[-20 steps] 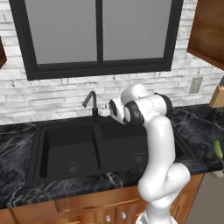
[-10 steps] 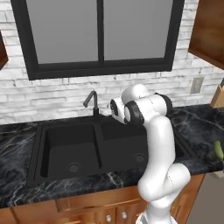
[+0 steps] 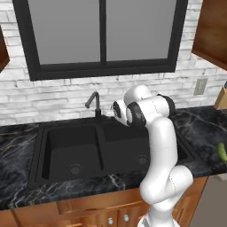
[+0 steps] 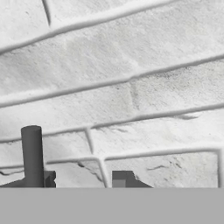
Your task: Turn on the sink faucet. Then move the cucumber from the counter to the sink. Turn off the sink. Move the vegetable from the sink to the pot next to the stove. Finally move the pot to the rear left burner.
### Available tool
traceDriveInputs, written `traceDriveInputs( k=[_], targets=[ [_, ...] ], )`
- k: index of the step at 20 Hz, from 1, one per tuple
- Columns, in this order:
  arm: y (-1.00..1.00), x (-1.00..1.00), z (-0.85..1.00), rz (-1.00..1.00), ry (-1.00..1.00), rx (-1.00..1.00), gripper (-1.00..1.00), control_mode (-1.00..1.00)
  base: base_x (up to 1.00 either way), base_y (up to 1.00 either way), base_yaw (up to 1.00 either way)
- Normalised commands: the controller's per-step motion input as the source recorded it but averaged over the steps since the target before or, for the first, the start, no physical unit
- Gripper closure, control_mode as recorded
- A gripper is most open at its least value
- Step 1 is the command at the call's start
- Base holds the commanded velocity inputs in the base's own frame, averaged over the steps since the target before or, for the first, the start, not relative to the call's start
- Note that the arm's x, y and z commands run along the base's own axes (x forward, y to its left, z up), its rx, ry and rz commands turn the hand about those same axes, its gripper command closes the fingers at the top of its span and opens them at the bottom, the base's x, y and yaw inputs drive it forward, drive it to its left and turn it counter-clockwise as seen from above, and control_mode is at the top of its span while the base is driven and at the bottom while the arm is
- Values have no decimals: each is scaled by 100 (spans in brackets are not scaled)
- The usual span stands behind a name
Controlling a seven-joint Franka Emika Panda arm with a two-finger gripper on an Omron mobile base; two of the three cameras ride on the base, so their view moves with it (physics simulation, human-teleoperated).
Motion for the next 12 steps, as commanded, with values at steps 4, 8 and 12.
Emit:
traceDriveInputs(
  k=[4,8,12],
  targets=[
    [-67,0,-35,-5,1,6,100,-100,0,0,0],
    [-61,0,-31,-4,2,7,100,-100,0,0,0],
    [-64,0,-31,-3,2,8,100,-100,0,0,0]
  ],
)
